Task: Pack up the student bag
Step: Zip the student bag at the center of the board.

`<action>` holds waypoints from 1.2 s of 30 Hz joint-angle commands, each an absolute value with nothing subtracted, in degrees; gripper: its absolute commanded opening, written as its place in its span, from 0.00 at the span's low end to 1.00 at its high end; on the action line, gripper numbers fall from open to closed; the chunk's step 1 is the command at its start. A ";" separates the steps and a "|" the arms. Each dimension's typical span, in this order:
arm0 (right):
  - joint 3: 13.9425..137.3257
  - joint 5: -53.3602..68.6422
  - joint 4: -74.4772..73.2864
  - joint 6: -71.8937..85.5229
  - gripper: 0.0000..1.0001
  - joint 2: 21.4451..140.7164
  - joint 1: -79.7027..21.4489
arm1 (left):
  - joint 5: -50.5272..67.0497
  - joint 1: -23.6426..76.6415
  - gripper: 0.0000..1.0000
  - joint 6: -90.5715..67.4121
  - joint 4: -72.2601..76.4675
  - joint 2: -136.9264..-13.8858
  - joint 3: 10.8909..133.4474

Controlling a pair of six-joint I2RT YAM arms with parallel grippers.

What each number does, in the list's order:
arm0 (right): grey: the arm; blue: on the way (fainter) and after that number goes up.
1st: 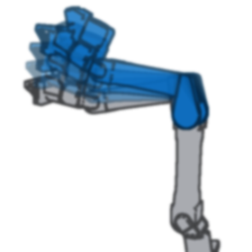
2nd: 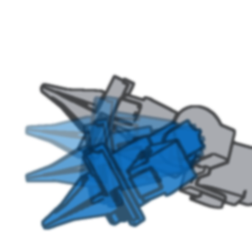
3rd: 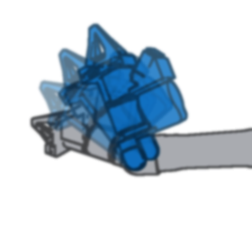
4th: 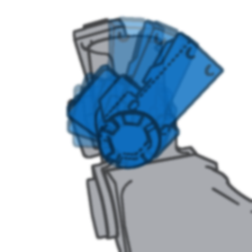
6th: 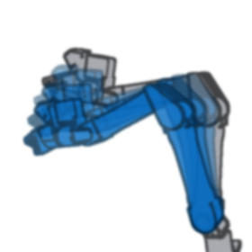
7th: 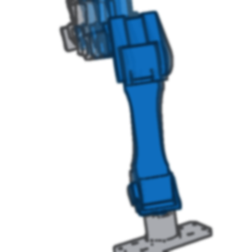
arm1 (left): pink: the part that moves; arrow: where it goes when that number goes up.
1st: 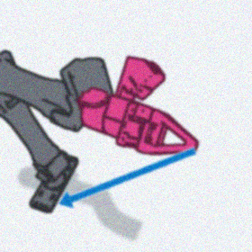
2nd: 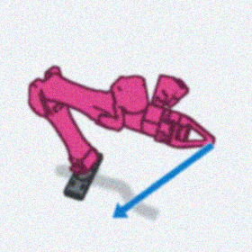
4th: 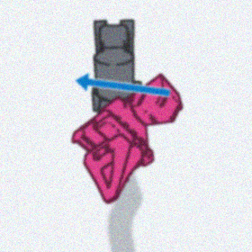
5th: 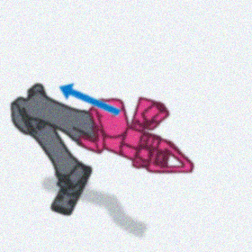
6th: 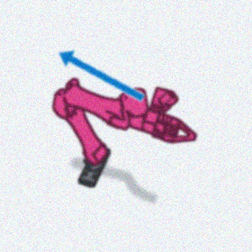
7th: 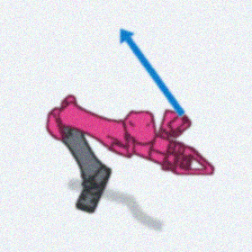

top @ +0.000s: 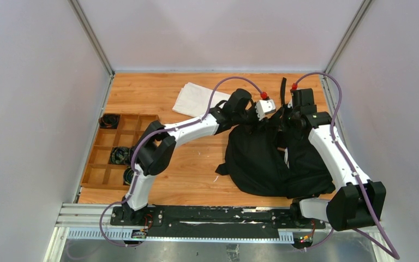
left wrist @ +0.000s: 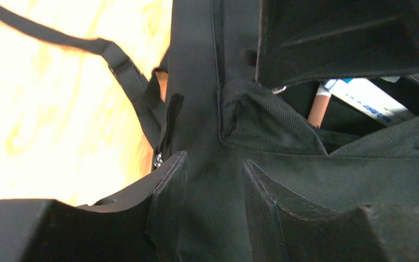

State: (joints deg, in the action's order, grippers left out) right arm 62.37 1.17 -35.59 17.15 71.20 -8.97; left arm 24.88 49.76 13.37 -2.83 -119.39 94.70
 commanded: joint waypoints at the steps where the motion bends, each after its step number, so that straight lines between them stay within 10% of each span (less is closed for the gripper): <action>1: 63.54 2.49 -37.66 17.75 0.00 70.18 -7.87 | 25.78 50.92 0.49 18.93 3.92 -117.43 94.21; 27: 62.01 4.26 -38.50 16.62 0.00 68.29 -5.10 | 34.61 51.33 0.42 23.33 -1.64 -128.44 106.56; 36: 60.81 4.47 -38.97 17.01 0.00 66.96 -4.99 | 34.49 51.42 0.00 18.57 1.32 -129.12 107.57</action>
